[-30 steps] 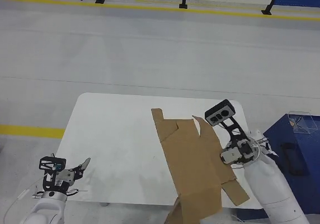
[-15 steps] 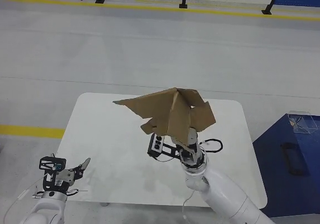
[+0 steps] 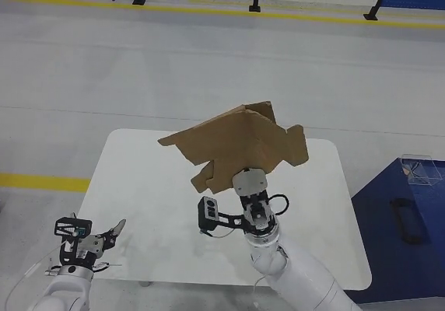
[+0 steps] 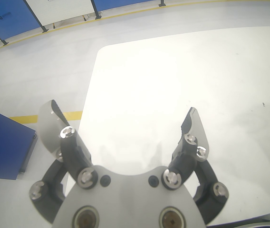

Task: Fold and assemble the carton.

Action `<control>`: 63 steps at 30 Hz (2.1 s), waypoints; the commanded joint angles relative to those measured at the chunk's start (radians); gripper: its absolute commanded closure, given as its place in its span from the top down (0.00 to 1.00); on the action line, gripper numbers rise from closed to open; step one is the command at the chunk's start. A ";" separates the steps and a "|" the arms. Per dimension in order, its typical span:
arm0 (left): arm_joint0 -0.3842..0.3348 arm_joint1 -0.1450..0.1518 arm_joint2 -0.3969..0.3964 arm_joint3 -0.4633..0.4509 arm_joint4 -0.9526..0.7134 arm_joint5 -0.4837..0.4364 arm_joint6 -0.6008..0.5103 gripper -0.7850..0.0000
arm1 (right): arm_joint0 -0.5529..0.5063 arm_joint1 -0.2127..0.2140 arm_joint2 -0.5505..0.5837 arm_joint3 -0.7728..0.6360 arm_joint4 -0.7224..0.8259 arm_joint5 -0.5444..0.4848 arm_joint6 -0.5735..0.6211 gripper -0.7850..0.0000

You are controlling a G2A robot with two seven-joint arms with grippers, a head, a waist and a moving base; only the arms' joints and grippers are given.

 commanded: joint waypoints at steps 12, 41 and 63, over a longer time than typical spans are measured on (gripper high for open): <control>0.000 0.000 0.000 0.000 0.000 0.000 0.000 1.00 | 0.070 0.058 0.348 -0.027 -1.186 -0.924 0.525 0.00; 0.000 0.000 0.000 0.000 0.000 0.000 0.000 1.00 | -0.125 0.121 0.742 -0.392 -1.691 -1.312 0.300 0.00; 0.000 0.000 0.000 0.000 0.000 0.000 0.000 1.00 | -0.200 0.149 1.056 -0.836 -3.517 -1.701 -0.380 0.00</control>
